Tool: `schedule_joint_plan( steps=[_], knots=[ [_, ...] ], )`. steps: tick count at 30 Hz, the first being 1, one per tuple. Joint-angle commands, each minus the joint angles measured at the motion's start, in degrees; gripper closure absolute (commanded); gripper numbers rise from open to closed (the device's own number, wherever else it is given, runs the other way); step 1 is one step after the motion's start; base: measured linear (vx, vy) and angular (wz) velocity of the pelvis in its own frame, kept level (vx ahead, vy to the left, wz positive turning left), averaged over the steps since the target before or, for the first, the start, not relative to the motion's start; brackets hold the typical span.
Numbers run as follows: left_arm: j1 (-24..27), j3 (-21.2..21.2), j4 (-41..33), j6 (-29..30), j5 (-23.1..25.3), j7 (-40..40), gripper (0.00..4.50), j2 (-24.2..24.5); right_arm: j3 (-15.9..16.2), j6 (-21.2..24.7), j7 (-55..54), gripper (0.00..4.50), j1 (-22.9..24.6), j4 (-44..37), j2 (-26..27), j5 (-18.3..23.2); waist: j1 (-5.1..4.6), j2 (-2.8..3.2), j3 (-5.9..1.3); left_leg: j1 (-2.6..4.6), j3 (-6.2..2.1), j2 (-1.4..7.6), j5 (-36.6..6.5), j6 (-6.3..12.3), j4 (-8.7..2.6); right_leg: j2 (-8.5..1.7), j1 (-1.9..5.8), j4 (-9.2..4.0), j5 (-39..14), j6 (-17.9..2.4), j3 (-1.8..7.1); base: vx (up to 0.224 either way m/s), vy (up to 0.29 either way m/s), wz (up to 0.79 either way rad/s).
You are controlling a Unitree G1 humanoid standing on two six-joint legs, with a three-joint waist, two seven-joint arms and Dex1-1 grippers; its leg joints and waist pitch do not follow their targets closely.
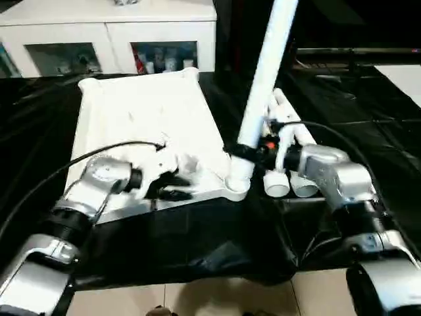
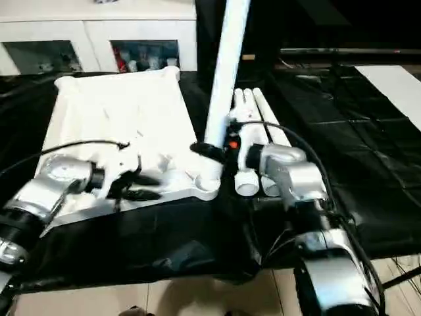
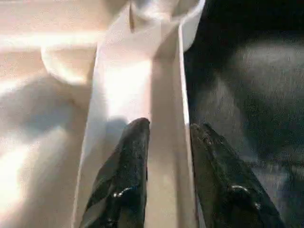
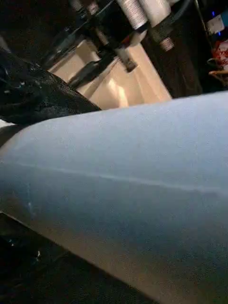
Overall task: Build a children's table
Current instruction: Insert table leg to table base
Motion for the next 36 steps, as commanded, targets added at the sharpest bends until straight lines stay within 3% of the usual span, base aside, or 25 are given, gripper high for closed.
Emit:
schedule_joint_plan(
  steps=[1, 9, 15, 22, 30, 36],
  knots=[
    [-0.95, -0.51, -0.05, -0.33, 1.59, -0.11, 3.32, 0.44, 1.11, -1.86, 0.02, 2.64, -1.49, 1.53, 0.15, -0.91, 0.16, 0.30, -4.92, 0.23, 0.24, 0.80, -4.78, 1.63, -3.43, -3.54, 4.18, -3.33, -9.55, -10.56, 2.97, 0.000, 0.000, 0.00],
    [-1.59, -0.74, 1.76, -1.20, 2.79, 0.96, 3.90, -0.05, 2.34, -2.50, 1.00, 2.64, -0.95, 1.91, 0.37, -1.61, 0.08, 0.08, -4.73, 0.25, 0.28, 0.65, -6.81, 0.96, -3.52, -3.54, 4.34, -3.89, -12.97, -9.69, 2.94, 0.000, 0.000, 0.00],
    [-1.87, -0.84, 2.91, -2.30, 3.47, 0.99, 4.41, -0.69, 2.90, -6.04, 1.83, 2.64, -0.82, 5.42, 0.14, -2.76, 0.03, -0.06, -4.65, 0.30, 0.21, 0.68, -7.85, 0.80, -3.63, -3.61, 4.20, -4.26, -16.14, -8.84, 2.89, 0.000, 0.000, 0.00],
    [-1.78, -0.56, 3.33, -4.85, 3.25, -0.28, 4.50, -1.16, 3.97, -6.79, 3.89, 2.64, -0.60, 8.89, -0.10, -3.65, 0.15, -0.10, -4.80, 0.13, 0.24, 0.75, -6.76, 1.57, -3.51, -3.51, 4.25, -3.94, -13.43, -9.70, 2.83, 0.000, 0.000, 0.00],
    [-1.85, 0.06, 3.91, -5.52, 2.63, -0.54, 4.50, -1.64, 3.51, -9.94, 3.34, 2.64, -1.74, 14.64, 1.14, -4.40, 0.11, -0.11, -4.73, 0.23, 0.24, 0.80, -7.59, 1.43, -3.56, -3.66, 4.15, -4.10, -15.37, -9.74, 2.81, 0.000, 0.000, 0.00],
    [-1.22, 1.58, 4.22, -6.38, 1.15, -0.05, 4.50, -2.47, 0.65, -13.41, 0.44, 2.64, -0.77, 18.60, 2.26, -2.98, 0.04, -0.26, -4.69, 0.25, 0.27, 0.88, -7.87, 1.55, -3.63, -3.67, 4.09, -4.06, -15.09, -10.01, 2.80, 0.000, 0.000, 0.00]
  ],
)
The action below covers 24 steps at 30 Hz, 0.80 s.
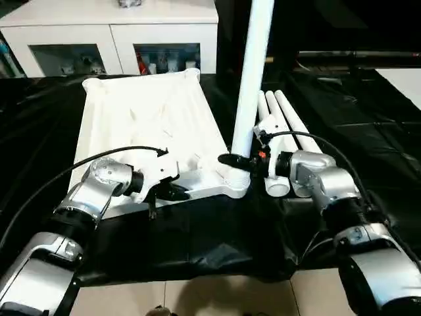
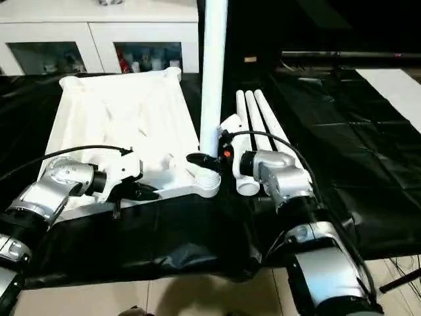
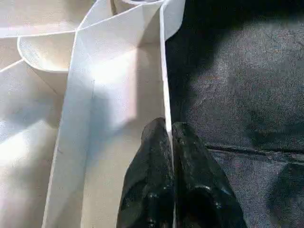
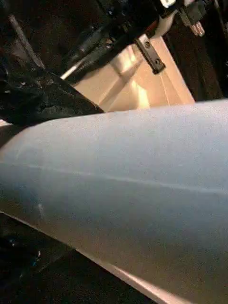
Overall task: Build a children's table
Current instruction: Insert table leg to table base
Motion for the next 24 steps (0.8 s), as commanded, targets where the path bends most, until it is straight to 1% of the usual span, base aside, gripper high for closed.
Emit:
schedule_joint_plan(
  steps=[1, 2, 3, 5, 6, 8, 9, 10, 11, 12, 13, 14, 15, 16, 17, 18, 19, 20, 21, 22, 23, 24],
  knots=[
    [-0.12, 1.39, -0.38, -1.93, -1.22, 0.04, 4.50, -0.91, -1.47, -0.55, -1.90, 2.64, 1.57, 2.12, 0.42, 0.70, 0.03, -0.03, -4.54, 0.13, 0.33, 0.82, -8.27, 1.80, -3.63, -3.68, 3.90, -4.18, -15.84, -9.71, 2.84, 0.000, 0.000, 0.00],
    [-0.08, 1.44, -0.39, -1.93, -1.28, 0.04, 4.50, -0.94, -1.69, -0.61, -2.03, 2.64, 1.73, 2.16, 0.49, 0.86, 0.12, -0.01, -4.51, 0.31, 0.34, 0.86, -8.72, 1.76, -3.65, -3.68, 3.79, -4.34, -16.56, -9.51, 2.87, 0.000, 0.000, 0.00],
    [0.06, 1.63, -0.38, -2.19, -1.38, 0.13, 4.50, -1.09, -2.54, -0.72, -2.23, 2.64, 2.29, 2.34, 0.76, 1.56, 0.12, -0.05, -4.57, 0.26, 0.32, 0.86, -8.85, 1.76, -3.66, -3.65, 3.91, -4.28, -16.74, -9.50, 2.83, 0.000, 0.000, 0.00],
    [0.45, 1.90, -0.73, -3.18, -1.64, 0.34, 4.50, -1.43, -3.27, -0.39, -2.20, 2.64, 4.12, 1.64, 1.08, 2.36, 0.19, 0.01, -4.59, 0.23, 0.29, 0.94, -8.61, 1.91, -3.70, -3.64, 3.85, -4.23, -16.19, -9.50, 2.83, 0.000, 0.000, 0.00],
    [0.54, 1.99, -0.83, -3.49, -1.65, 0.45, 4.50, -1.54, -3.38, -0.35, -2.02, 2.64, 4.50, 1.56, 1.17, 2.41, 0.23, 0.11, -4.67, 0.24, 0.30, 0.96, -8.33, 2.03, -3.67, -3.62, 3.88, -4.18, -15.26, -9.62, 2.83, 0.000, 0.000, 0.00],
    [0.59, 2.04, -0.91, -3.68, -1.66, 0.53, 4.50, -1.63, -3.44, -0.37, -1.87, 2.64, 4.74, 1.56, 1.24, 2.37, 0.33, 0.05, -4.79, 0.20, 0.29, 1.00, -7.66, 2.21, -3.66, -3.60, 3.93, -3.93, -13.52, -10.18, 2.82, 0.000, 0.000, 0.00],
    [0.10, 2.15, -0.62, -2.97, -1.79, 0.73, 4.22, -2.15, -3.25, -0.41, -1.84, 2.64, 5.19, 1.19, 1.36, 2.22, 0.39, 0.60, -4.80, 0.26, 0.24, 0.99, -7.69, 2.12, -3.65, -3.54, 3.85, -3.78, -13.05, -10.57, 2.78, 0.000, 0.000, 0.00],
    [-0.63, 2.11, -0.18, -2.19, -1.72, 1.17, 4.06, -2.84, -3.12, -0.34, -1.90, 2.64, 5.51, 0.73, 1.49, 2.14, 0.29, 0.37, -4.70, 0.28, 0.39, 0.94, -8.20, 2.13, -3.65, -3.45, 3.84, -4.05, -13.09, -10.58, 2.79, 0.000, 0.000, 0.00],
    [-0.68, 2.11, -0.15, -2.16, -1.72, 1.20, 3.95, -2.89, -3.11, -0.33, -1.91, 2.64, 5.53, 0.70, 1.50, 2.14, 0.43, 0.34, -4.76, 0.28, 0.31, 0.91, -8.24, 2.04, -3.63, -3.55, 3.94, -3.98, -13.20, -10.61, 2.77, 0.000, 0.000, 0.00],
    [-1.26, 2.02, 0.27, -1.71, -1.62, 1.56, 3.92, -3.48, -3.02, -0.18, -1.96, 2.64, 5.73, 0.27, 1.64, 2.16, 0.44, 0.43, -4.64, 0.35, 0.39, 0.88, -8.95, 1.91, -3.70, -3.50, 3.87, -4.22, -14.36, -10.49, 2.76, 0.000, 0.000, 0.00],
    [-1.97, 1.46, 1.18, -1.97, -0.60, 2.77, 3.88, -4.06, -3.01, -0.36, -2.01, 2.64, 5.59, 0.40, 1.85, 2.20, 0.58, 0.87, -4.67, 0.46, 0.34, 0.86, -9.31, 1.71, -3.63, -3.60, 3.82, -4.29, -14.89, -10.52, 2.75, 0.000, 0.000, 0.00],
    [-2.37, 1.05, 1.78, -2.33, 0.16, 3.60, 3.82, -4.36, -3.05, -0.55, -2.04, 2.64, 5.38, 0.65, 2.00, 2.24, 0.47, 0.53, -4.54, 0.48, 0.33, 0.81, -10.36, 1.46, -3.73, -3.53, 3.89, -4.56, -16.41, -10.12, 2.69, 0.000, 0.000, 0.00],
    [-2.61, 0.89, 2.31, -2.66, 0.64, 4.32, 3.80, -4.56, -3.10, -0.74, -1.99, 2.64, 5.24, 0.84, 2.08, 2.24, 0.42, 0.46, -4.51, 0.38, 0.22, 0.78, -10.94, 1.24, -3.81, -3.65, 4.09, -4.62, -17.52, -9.62, 2.67, 0.000, 0.000, 0.00],
    [-2.93, 0.68, 3.02, -3.10, 1.28, 5.28, 3.78, -4.82, -3.17, -0.99, -1.93, 2.64, 5.06, 1.10, 2.20, 2.23, 0.24, 0.49, -4.37, 0.48, 0.18, 0.67, -11.76, 1.16, -3.91, -3.57, 4.05, -4.91, -19.01, -8.88, 2.60, 0.000, 0.000, 0.00],
    [-2.93, 0.68, 3.02, -3.10, 1.28, 5.28, 3.78, -4.82, -3.17, -0.99, -1.93, 2.64, 5.06, 1.10, 2.20, 2.23, 0.18, 0.40, -4.40, 0.47, 0.13, 0.67, -11.91, 1.05, -3.92, -3.59, 4.19, -4.86, -19.42, -8.68, 2.57, 0.000, 0.000, 0.00],
    [-3.28, 0.56, 3.88, -3.66, 2.05, 6.40, 3.78, -5.14, -3.32, -1.37, -1.86, 2.64, 4.86, 1.45, 2.36, 2.22, -0.03, 0.36, -4.42, 0.43, 0.08, 0.68, -11.68, 1.06, -3.98, -3.60, 4.26, -4.87, -19.41, -8.67, 2.58, 0.000, 0.000, 0.00],
    [-3.62, 0.27, 4.54, -3.38, 2.53, 6.70, 3.78, -5.55, -3.33, -1.52, -1.78, 2.64, 4.76, 1.40, 2.47, 2.18, -0.18, 0.55, -4.40, 0.60, 0.09, 0.62, -11.83, 1.11, -3.95, -3.53, 4.21, -4.95, -19.58, -8.64, 2.57, 0.000, 0.000, 0.00],
    [-3.62, 0.27, 4.54, -3.38, 2.53, 6.70, 3.78, -5.55, -3.33, -1.52, -1.78, 2.64, 4.76, 1.40, 2.47, 2.18, -0.21, 0.48, -4.46, 0.66, 0.19, 0.55, -11.59, 1.25, -3.89, -3.43, 4.18, -5.04, -19.33, -8.64, 2.61, 0.000, 0.000, 0.00],
    [-3.80, 0.10, 4.87, -3.16, 2.77, 6.76, 3.78, -5.78, -3.32, -1.58, -1.74, 2.64, 4.73, 1.32, 2.52, 2.16, -0.17, 0.46, -4.55, 0.55, 0.12, 0.64, -10.93, 1.35, -3.92, -3.49, 4.33, -4.81, -18.08, -9.06, 2.66, 0.000, 0.000, 0.00],
    [-3.83, 0.07, 4.93, -3.12, 2.81, 6.77, 3.78, -5.82, -3.32, -1.59, -1.74, 2.64, 4.73, 1.31, 2.53, 2.15, -0.14, 0.50, -4.58, 0.65, 0.11, 0.74, -10.83, 1.35, -3.95, -3.49, 4.25, -4.75, -17.56, -9.33, 2.67, 0.000, 0.000, 0.00],
    [-3.87, -0.83, 5.15, -2.56, 4.00, 5.89, 3.78, -5.64, -3.18, -1.68, -1.72, 2.64, 4.85, 0.87, 2.57, 1.98, -0.12, 0.75, -4.56, 0.64, 0.10, 0.74, -10.85, 1.35, -3.93, -3.46, 4.23, -4.63, -16.72, -9.83, 2.66, 0.000, 0.000, 0.00],
    [-3.80, -1.59, 5.27, -2.56, 5.03, 5.24, 3.78, -5.22, -3.11, -1.71, -1.77, 2.64, 4.90, 0.58, 2.60, 1.84, -0.20, 0.72, -4.54, 0.66, 0.10, 0.78, -11.26, 1.36, -3.99, -3.41, 4.23, -4.71, -16.44, -10.07, 2.64, 0.000, 0.000, 0.00]
  ],
)
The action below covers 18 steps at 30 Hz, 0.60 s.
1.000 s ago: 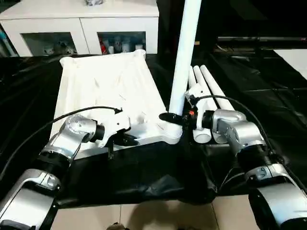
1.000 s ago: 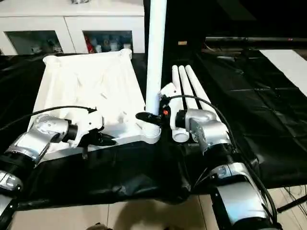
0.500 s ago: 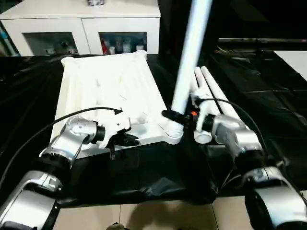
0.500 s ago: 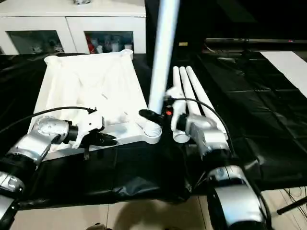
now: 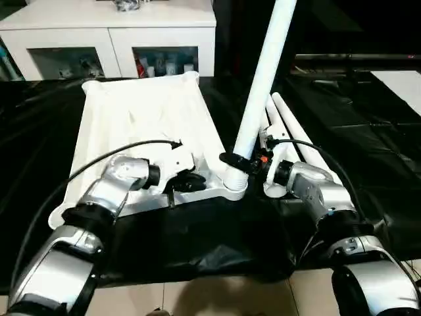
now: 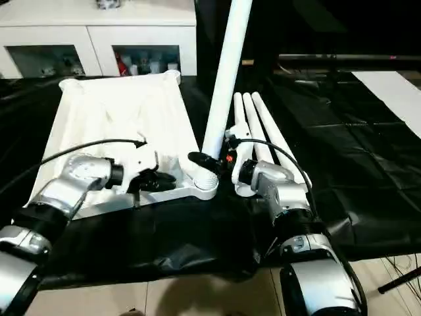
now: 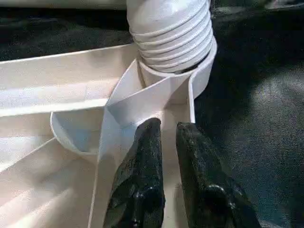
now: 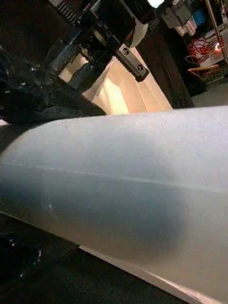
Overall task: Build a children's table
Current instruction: Insert table leg to table base
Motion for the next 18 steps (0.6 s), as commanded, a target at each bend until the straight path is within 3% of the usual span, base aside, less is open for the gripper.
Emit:
schedule_joint_plan(
  steps=[1, 5, 10, 13, 18],
  knots=[
    [-0.23, -2.44, 1.01, 0.92, 2.91, -1.22, 3.78, 0.88, 1.05, 0.31, -0.10, 2.64, 1.17, 0.64, 0.00, -1.33, -0.06, 0.72, -4.35, -0.01, 0.05, 0.77, -11.84, 1.31, -3.83, -3.42, 3.62, -4.55, -16.56, -10.49, 2.61, 0.000, 0.000, 0.00],
    [0.17, -2.31, 0.46, 1.26, 2.10, -3.00, 3.78, 1.58, 0.98, 0.07, -0.21, 2.64, 0.73, 1.05, 0.00, -1.63, -0.08, 0.74, -4.30, 0.11, 0.04, 0.72, -12.64, 1.13, -3.87, -3.57, 3.66, -4.79, -18.70, -10.12, 2.63, 0.000, 0.000, 0.00],
    [0.09, -0.60, -0.90, 5.27, -1.24, -6.03, 3.40, 0.98, 0.92, -0.35, -0.31, 2.64, 0.25, 1.69, -0.01, -1.85, -0.03, 0.73, -4.28, 0.18, 0.09, 0.81, -12.51, 1.20, -3.91, -3.52, 3.52, -4.64, -17.82, -11.09, 2.64, 0.000, 0.000, 0.00],
    [0.10, -1.04, -0.06, 3.17, 0.52, -4.50, 3.07, 0.96, 1.03, -0.57, -0.34, 2.64, -0.09, 2.15, 0.06, -2.04, -0.14, 0.77, -4.19, 0.21, 0.03, 0.82, -13.60, 1.19, -4.00, -3.52, 3.49, -4.84, -19.08, -10.48, 2.61, 0.000, 0.000, 0.00],
    [0.38, -1.00, -0.49, 4.02, 0.57, -5.05, 3.02, 0.93, 1.24, -0.83, -0.42, 2.64, -0.18, 2.36, 0.05, -2.27, -0.09, 0.88, -4.21, 0.24, 0.01, 0.84, -13.62, 1.05, -4.03, -3.55, 3.44, -4.94, -19.48, -10.16, 2.66, 0.000, 0.000, 0.00]
  ],
)
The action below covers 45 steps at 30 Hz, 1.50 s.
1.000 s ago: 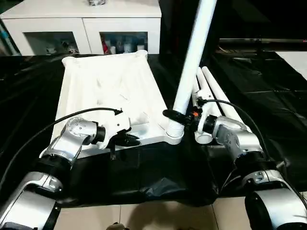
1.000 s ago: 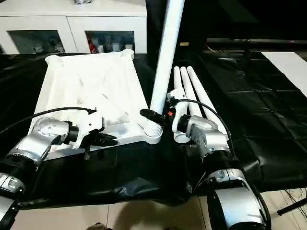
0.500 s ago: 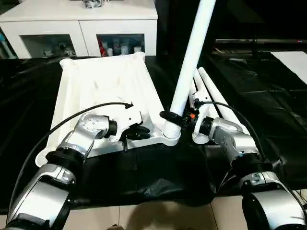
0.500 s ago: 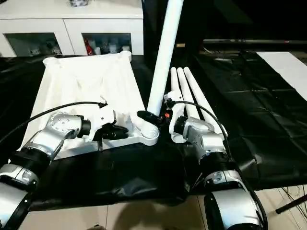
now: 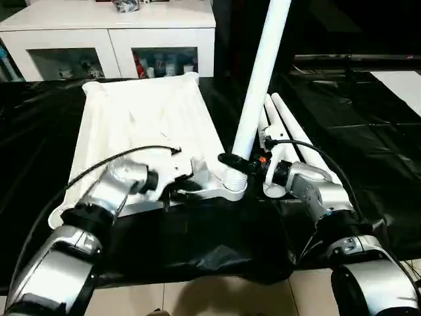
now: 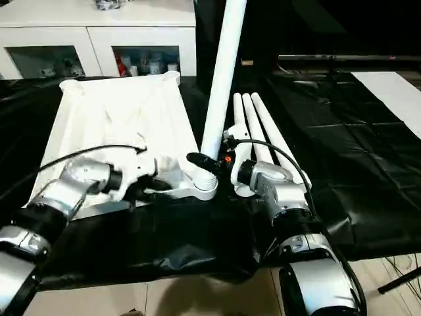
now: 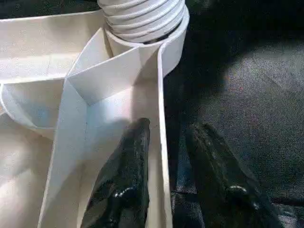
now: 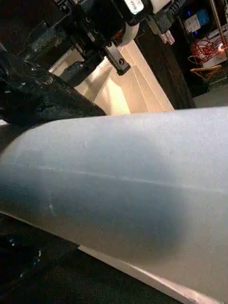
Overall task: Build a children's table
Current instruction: Insert table leg to table base
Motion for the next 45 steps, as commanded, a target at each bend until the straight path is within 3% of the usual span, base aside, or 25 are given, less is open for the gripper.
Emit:
schedule_joint_plan(
  steps=[1, 4, 10, 20, 28, 36, 45],
  knots=[
    [-0.30, -0.47, 0.11, -0.65, 1.48, 1.43, 3.02, 0.23, 1.06, 0.08, -0.38, 2.64, 0.14, 1.74, -0.11, -1.68, -0.04, 0.87, -4.19, 0.08, -0.03, 0.86, -13.55, 1.06, -4.00, -3.57, 3.34, -4.83, -18.87, -10.37, 2.68, 0.000, 0.000, 0.00],
    [-0.67, -0.39, 1.30, -1.03, 2.11, 3.14, 3.00, 0.11, 1.04, -0.07, -0.33, 2.64, 0.14, 1.81, -0.11, -1.71, -0.15, 0.88, -4.14, 0.10, -0.02, 0.79, -14.01, 1.09, -4.01, -3.50, 3.34, -4.90, -19.09, -10.19, 2.62, 0.000, 0.000, 0.00],
    [-1.21, 0.03, 2.39, -1.53, 1.98, 2.79, 3.68, -0.35, 1.05, -0.37, -0.05, 2.64, 0.08, 1.94, -0.35, -1.99, -0.13, 1.06, -4.12, 0.21, -0.09, 0.86, -14.87, 0.94, -4.11, -3.52, 3.24, -5.05, -19.64, -10.18, 2.60, 0.000, 0.000, 0.00],
    [-0.87, -0.27, 2.84, -1.78, 2.23, 1.60, 4.47, -0.56, 2.22, -0.46, 1.47, 2.64, -0.14, 1.86, -1.07, -3.32, -0.20, 0.84, -3.96, 0.29, -0.06, 0.87, -15.74, 1.00, -4.17, -3.59, 3.16, -5.19, -21.28, -10.09, 2.62, 0.000, 0.000, 0.00],
    [-0.49, 1.58, 2.46, -3.25, 0.12, 0.29, 4.50, -1.08, 3.22, -0.21, 3.13, 2.64, -0.96, 3.12, -2.13, -4.35, -0.13, 0.77, -4.05, 0.11, 0.04, 0.93, -14.02, 1.45, -4.16, -3.57, 3.20, -4.96, -18.92, -10.75, 2.73, 0.000, 0.000, 0.00],
    [1.71, 4.76, 0.53, -4.12, -3.36, 0.73, 4.50, -1.78, 2.47, -0.12, 2.50, 2.64, -0.35, 3.00, -2.18, -3.79, -0.15, 0.91, -3.95, 0.06, 0.04, 0.89, -14.26, 1.61, -4.21, -3.62, 3.23, -5.21, -20.83, -10.10, 2.68, 0.000, 0.000, 0.00],
    [4.51, 3.88, -1.04, -4.43, -2.07, -0.06, 4.50, -0.71, 2.66, -0.36, 2.94, 2.64, -0.07, 2.89, -2.06, -4.07, -0.20, 0.90, -3.94, 0.07, 0.12, 0.99, -13.39, 2.06, -4.34, -3.60, 3.07, -5.22, -21.01, -9.67, 2.76, 0.000, 0.000, 0.00]
  ],
)
